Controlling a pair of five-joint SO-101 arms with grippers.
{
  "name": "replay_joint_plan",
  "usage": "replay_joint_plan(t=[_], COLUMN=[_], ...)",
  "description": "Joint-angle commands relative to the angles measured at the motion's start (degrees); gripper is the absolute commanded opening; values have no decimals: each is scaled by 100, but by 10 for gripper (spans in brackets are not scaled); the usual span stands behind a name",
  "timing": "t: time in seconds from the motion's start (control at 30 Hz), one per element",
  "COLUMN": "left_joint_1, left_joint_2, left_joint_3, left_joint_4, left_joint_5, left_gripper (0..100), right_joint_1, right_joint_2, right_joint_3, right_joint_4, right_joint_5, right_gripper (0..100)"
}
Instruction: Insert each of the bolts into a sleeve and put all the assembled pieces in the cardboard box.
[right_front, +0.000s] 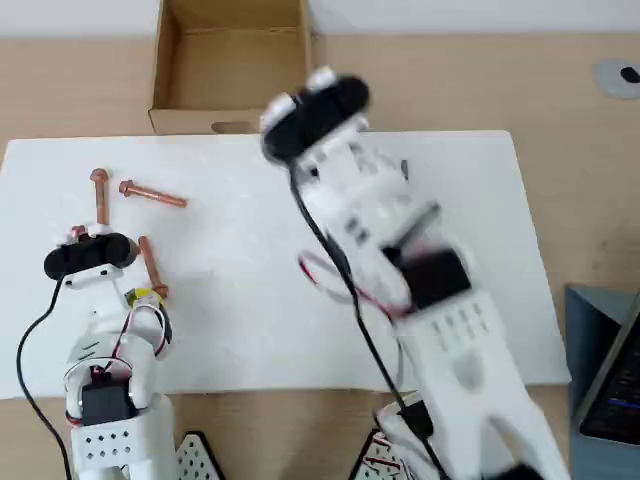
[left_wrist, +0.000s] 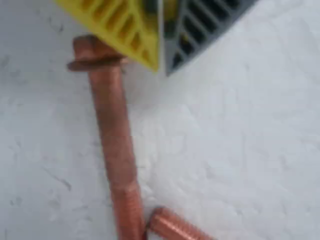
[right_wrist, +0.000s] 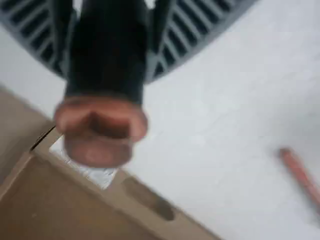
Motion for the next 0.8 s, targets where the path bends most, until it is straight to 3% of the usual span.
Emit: replay_joint_plan(t=[0.0, 0.4, 0.77], left_joint_1=[-62, -62, -62], left_joint_2=[-31, -31, -31], left_joint_3=[-18, -18, -18], left_joint_4=[-114, -114, -114], left_joint_5=[-44, -35, -35], left_gripper=[3, 3, 3], right_joint_1=[189, 268, 277], right_joint_2=[1059, 4558, 7433], right_joint_3=[-1121, -3820, -6633], right_joint_4=[-519, -1495, -1530], right_joint_5=[387, 1389, 2119], right_gripper=[9, 9, 12])
